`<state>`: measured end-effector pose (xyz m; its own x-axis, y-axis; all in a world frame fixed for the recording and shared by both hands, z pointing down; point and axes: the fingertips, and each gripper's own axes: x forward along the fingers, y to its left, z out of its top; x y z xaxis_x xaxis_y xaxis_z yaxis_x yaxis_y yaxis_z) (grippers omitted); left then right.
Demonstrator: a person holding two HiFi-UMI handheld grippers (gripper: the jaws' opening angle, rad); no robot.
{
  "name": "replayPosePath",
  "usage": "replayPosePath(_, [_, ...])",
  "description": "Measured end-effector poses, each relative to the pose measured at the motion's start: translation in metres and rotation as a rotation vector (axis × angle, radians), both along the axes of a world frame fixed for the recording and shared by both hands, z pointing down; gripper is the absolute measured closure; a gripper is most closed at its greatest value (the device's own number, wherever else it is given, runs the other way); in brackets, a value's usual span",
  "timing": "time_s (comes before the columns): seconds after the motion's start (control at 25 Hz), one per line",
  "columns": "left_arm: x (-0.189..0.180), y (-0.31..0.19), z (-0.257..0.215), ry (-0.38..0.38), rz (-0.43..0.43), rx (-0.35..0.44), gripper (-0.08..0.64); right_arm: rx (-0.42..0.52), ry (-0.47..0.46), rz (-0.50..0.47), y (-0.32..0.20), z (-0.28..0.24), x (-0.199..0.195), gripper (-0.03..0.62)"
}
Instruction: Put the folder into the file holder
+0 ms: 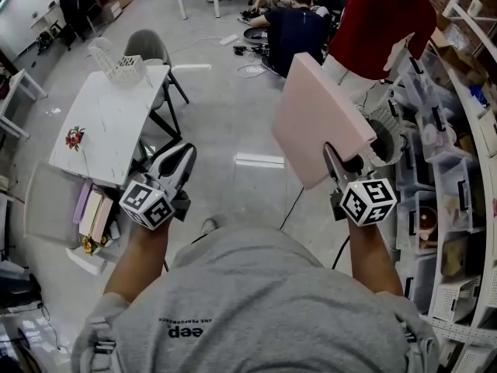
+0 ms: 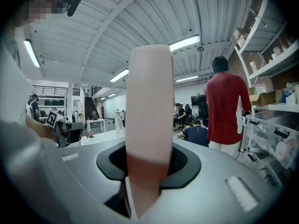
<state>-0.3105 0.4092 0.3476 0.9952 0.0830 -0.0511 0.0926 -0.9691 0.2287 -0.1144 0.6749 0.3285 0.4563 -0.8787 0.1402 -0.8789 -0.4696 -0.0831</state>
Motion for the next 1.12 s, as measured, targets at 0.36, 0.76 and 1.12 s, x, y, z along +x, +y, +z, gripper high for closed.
replayPosePath(0.36, [0.065,-0.085,0.018,0.006,0.069,-0.008,0.477,-0.018,0.008,0.011,-0.091,0.014,0.049,0.456])
replayPosePath(0.76, [0.208,-0.275,0.004,0.02,0.202,0.029,0.477,0.002,0.026,0.117,-0.272,-0.002,0.148,0.457])
replayPosePath(1.12, [0.292,-0.38,0.013,-0.005,0.247,-0.01,0.477,-0.02,-0.006,0.155,-0.374,-0.002,0.229,0.456])
